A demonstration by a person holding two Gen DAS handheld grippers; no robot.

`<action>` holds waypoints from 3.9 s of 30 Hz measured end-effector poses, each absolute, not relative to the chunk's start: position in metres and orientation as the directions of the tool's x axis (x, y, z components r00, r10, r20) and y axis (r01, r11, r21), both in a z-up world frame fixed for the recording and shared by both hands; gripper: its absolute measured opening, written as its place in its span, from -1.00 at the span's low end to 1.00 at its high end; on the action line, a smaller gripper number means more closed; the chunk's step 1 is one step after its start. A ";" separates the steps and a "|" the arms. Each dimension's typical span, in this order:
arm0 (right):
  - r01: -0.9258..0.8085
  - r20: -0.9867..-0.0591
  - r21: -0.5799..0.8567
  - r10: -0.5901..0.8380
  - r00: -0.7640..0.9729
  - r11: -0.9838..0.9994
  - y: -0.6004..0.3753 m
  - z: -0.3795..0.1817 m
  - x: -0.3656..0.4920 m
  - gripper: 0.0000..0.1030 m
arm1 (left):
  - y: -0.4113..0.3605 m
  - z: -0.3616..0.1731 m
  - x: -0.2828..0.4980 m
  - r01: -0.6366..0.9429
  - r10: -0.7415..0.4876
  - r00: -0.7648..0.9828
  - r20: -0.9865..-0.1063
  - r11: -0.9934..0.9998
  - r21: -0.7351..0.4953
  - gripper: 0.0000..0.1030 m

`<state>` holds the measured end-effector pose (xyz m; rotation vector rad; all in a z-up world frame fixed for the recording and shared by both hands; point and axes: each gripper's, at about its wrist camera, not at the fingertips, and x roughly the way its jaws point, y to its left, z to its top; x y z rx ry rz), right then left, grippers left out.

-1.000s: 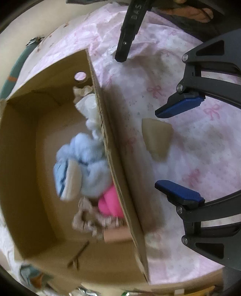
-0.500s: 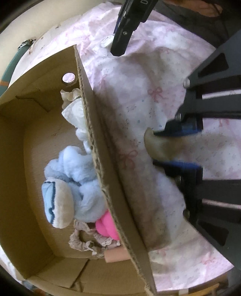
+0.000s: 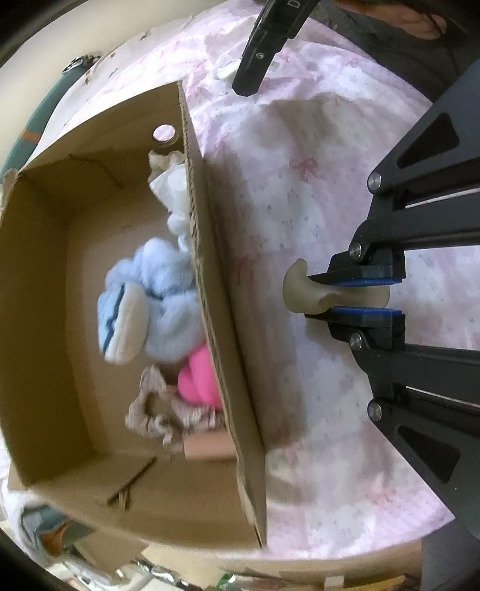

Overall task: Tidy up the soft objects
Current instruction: 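Grasp the beige sponge with the left gripper while the right gripper lifts the plastic bag, then carry the sponge and plastic bag into the box and open both grippers, then withdraw both open grippers up from the box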

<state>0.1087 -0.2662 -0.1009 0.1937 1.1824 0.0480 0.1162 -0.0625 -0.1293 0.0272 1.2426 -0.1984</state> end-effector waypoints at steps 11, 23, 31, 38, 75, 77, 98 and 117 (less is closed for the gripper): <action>-0.037 -0.894 0.208 0.205 0.398 0.977 -0.236 -0.084 0.098 -0.27 | -0.033 -0.111 0.093 0.061 -0.023 0.355 -0.934 0.998 -0.001 -0.84; -0.229 -0.898 0.172 0.248 0.363 0.958 -0.186 -0.083 0.081 -0.27 | -0.026 -0.084 0.070 0.025 0.047 0.449 -0.892 0.998 0.065 -0.84; -0.247 -0.828 0.279 0.363 0.428 0.928 -0.189 -0.054 0.079 -0.27 | -0.008 -0.032 0.060 -0.021 0.016 0.550 -0.835 1.000 0.006 -0.84; -0.271 -0.695 0.421 0.500 0.517 0.865 -0.199 -0.008 0.085 -0.27 | 0.018 0.018 0.079 -0.044 -0.020 0.617 -0.786 0.997 -0.061 -0.84; -0.111 -0.781 0.455 0.456 0.427 0.884 -0.216 -0.070 0.168 -0.27 | -0.005 -0.032 0.172 0.065 -0.055 0.568 -0.821 0.998 -0.021 -0.72; -0.116 -0.796 0.431 0.438 0.418 0.895 -0.214 -0.073 0.167 -0.27 | -0.006 -0.034 0.172 0.072 -0.069 0.561 -0.825 0.997 -0.034 -0.72; -0.128 -0.790 0.426 0.437 0.430 0.896 -0.208 -0.071 0.169 0.40 | -0.009 -0.033 0.168 0.061 -0.008 0.569 -0.822 0.998 0.033 0.35; -0.168 -0.696 0.341 0.368 0.617 0.925 -0.214 -0.026 0.142 0.93 | 0.021 0.011 0.133 -0.020 -0.029 0.687 -0.726 0.998 -0.058 0.35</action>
